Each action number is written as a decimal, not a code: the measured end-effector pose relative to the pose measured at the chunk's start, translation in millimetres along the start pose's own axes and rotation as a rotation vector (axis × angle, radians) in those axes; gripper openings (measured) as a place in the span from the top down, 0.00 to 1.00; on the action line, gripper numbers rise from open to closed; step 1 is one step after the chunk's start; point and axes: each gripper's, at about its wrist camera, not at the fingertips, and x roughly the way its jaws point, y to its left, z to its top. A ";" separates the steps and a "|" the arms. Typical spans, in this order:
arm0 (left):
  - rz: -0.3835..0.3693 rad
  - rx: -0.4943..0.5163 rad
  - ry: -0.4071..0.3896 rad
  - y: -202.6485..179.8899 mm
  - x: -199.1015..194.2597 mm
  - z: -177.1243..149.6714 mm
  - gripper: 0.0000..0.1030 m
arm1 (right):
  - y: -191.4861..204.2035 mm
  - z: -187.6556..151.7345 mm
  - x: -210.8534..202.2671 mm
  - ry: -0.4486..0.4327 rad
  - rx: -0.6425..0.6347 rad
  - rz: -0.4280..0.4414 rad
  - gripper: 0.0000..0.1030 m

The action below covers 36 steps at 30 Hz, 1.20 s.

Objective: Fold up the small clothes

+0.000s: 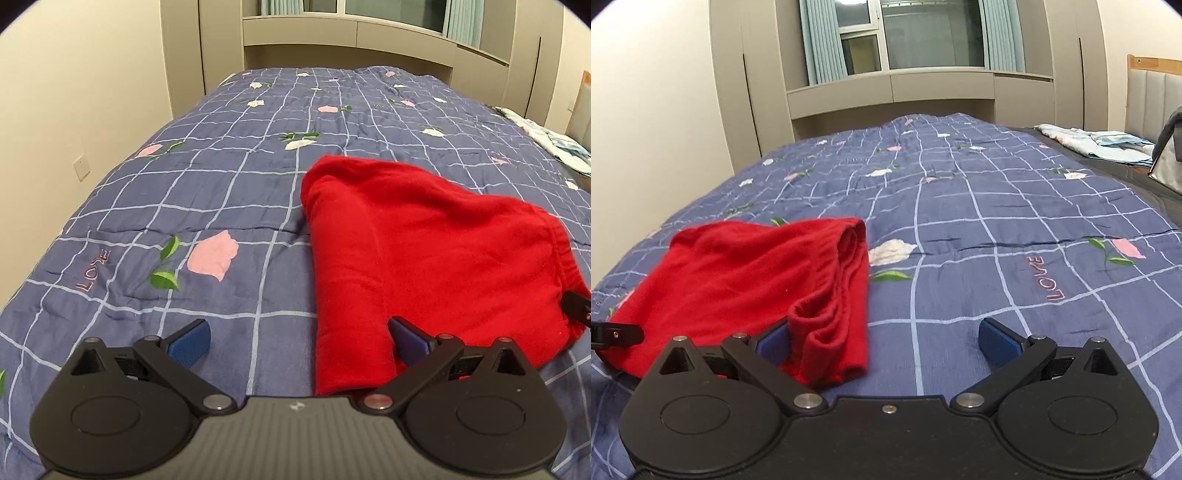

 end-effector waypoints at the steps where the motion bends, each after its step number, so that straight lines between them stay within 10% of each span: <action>1: 0.001 -0.001 -0.003 0.0 -1.0 -0.8 0.00 | 0.4 -0.6 0.4 0.000 -0.003 -0.001 0.01; 36: -0.005 -0.006 -0.005 2.1 -2.5 -2.8 0.00 | -4.7 -1.1 3.8 0.010 0.022 0.021 0.00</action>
